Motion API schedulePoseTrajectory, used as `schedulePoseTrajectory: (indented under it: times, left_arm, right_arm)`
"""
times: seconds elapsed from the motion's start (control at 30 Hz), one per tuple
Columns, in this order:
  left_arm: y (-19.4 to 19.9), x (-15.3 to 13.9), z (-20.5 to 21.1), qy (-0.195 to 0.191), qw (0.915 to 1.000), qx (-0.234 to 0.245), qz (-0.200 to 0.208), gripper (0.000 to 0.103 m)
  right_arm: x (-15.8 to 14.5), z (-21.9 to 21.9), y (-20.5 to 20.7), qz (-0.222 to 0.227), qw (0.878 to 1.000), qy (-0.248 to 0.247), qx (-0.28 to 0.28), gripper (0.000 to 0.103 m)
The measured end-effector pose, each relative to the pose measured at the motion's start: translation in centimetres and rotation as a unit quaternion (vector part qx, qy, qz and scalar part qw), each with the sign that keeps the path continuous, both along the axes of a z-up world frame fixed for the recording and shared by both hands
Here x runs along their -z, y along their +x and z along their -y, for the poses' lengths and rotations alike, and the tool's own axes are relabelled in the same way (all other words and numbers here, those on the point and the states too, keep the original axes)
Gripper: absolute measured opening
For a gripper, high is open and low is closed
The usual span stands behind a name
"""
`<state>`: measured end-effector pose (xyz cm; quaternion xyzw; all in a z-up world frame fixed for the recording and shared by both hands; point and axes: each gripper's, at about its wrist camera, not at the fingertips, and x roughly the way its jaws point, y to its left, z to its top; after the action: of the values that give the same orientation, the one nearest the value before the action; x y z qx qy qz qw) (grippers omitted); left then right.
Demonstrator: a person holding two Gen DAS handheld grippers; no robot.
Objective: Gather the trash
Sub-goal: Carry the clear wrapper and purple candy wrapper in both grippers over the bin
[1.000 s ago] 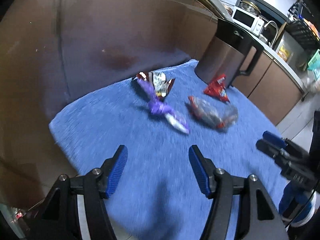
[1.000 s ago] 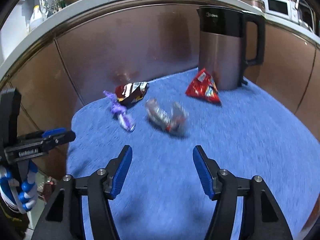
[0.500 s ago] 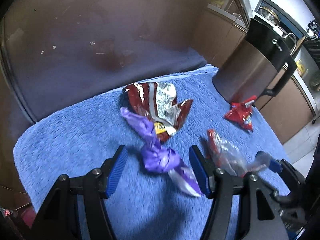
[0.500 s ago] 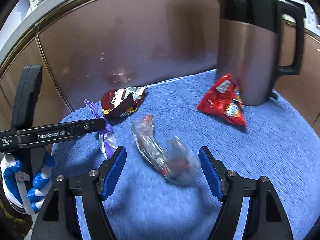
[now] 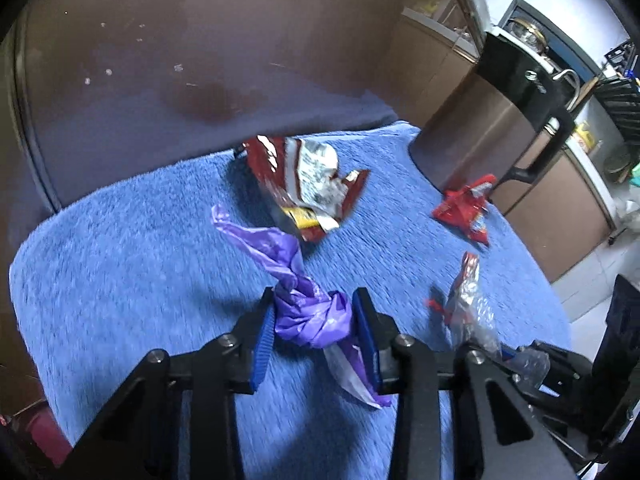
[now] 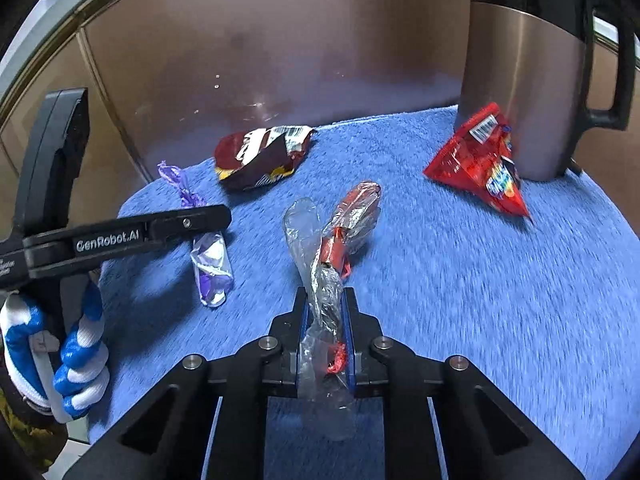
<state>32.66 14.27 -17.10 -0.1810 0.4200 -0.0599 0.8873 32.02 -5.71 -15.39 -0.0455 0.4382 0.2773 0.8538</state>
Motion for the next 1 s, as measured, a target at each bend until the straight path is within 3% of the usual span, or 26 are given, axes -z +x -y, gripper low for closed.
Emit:
schedulePoseTrajectory:
  times: [0.33, 0.6, 0.8, 1.0]
  left_arm:
    - [-7.8, -2.7, 2.4, -0.011, 0.9989, 0.043, 0.018, 0.033]
    - [-15.0, -7.3, 5.2, -0.014, 0.9948, 0.086, 0.051, 0.033]
    - [-19.6, -11.5, 10.8, 0.001, 0.9853, 0.145, 0.090, 0.033]
    - [-22.5, -13.7, 17.5, 0.008, 0.9718, 0.211, 0.105, 0.033]
  right_arm:
    - [-2.5, 4.0, -9.3, -0.001, 1.000, 0.007, 0.025, 0.014]
    - [-7.2, 11.6, -18.6, 0.037, 0.994, 0.034, 0.093, 0.014]
    - [-10.2, 18.8, -25.3, 0.065, 0.982, 0.050, 0.172, 0.014]
    - [-11.6, 26.2, -31.7, 0.084, 0.963, 0.057, 0.249, 0.014]
